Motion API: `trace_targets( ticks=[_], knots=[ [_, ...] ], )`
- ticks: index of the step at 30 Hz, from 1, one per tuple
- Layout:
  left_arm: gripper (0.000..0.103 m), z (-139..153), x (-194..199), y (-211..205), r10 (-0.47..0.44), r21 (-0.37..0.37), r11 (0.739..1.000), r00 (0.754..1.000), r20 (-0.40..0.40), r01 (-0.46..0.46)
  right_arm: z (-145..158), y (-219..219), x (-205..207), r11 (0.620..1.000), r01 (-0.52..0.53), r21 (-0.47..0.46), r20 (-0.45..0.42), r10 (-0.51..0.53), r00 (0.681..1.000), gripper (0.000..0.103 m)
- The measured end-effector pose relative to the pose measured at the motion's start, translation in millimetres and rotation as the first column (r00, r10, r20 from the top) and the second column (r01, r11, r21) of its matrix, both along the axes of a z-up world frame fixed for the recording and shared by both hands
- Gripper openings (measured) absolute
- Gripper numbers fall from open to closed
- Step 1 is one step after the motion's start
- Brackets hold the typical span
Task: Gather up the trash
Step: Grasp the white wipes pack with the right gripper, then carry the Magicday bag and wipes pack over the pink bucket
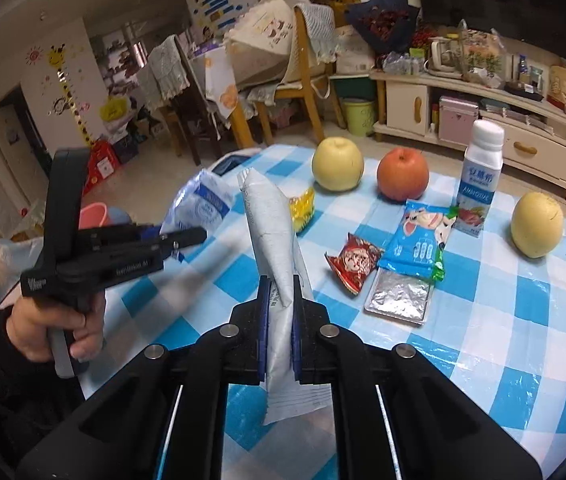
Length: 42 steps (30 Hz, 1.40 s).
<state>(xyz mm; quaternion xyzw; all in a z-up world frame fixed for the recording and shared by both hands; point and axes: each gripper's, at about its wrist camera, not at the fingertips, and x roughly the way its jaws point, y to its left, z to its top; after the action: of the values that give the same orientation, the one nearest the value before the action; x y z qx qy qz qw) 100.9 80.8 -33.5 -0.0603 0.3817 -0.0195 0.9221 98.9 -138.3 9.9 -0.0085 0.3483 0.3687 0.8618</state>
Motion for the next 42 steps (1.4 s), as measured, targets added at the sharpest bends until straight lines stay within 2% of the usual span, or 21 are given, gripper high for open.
trace_targets(
  ticks=[7, 22, 35, 42],
  knots=[
    [0.024, 15, -24, 13, 0.028, 0.009, 1.000, 1.000, 0.002, -0.028, 27, 16, -17, 0.999, -0.002, 0.033, 0.048, 0.000, 0.999, 0.010],
    [0.024, 61, -79, 79, 0.159, 0.059, 0.985, 0.985, 0.070, -0.164, 64, 85, -50, 0.994, -0.098, 0.051, 0.111, 0.092, 0.990, 0.010],
    [0.024, 88, -131, 158, 0.288, 0.086, 0.951, 0.951, 0.111, -0.298, 88, 185, -73, 0.971, -0.230, 0.060, 0.145, 0.219, 0.965, 0.010],
    [0.024, 98, -164, 212, 0.376, 0.079, 0.918, 0.917, 0.131, -0.388, 101, 256, -89, 0.945, -0.320, 0.062, 0.161, 0.307, 0.938, 0.010]
  ],
)
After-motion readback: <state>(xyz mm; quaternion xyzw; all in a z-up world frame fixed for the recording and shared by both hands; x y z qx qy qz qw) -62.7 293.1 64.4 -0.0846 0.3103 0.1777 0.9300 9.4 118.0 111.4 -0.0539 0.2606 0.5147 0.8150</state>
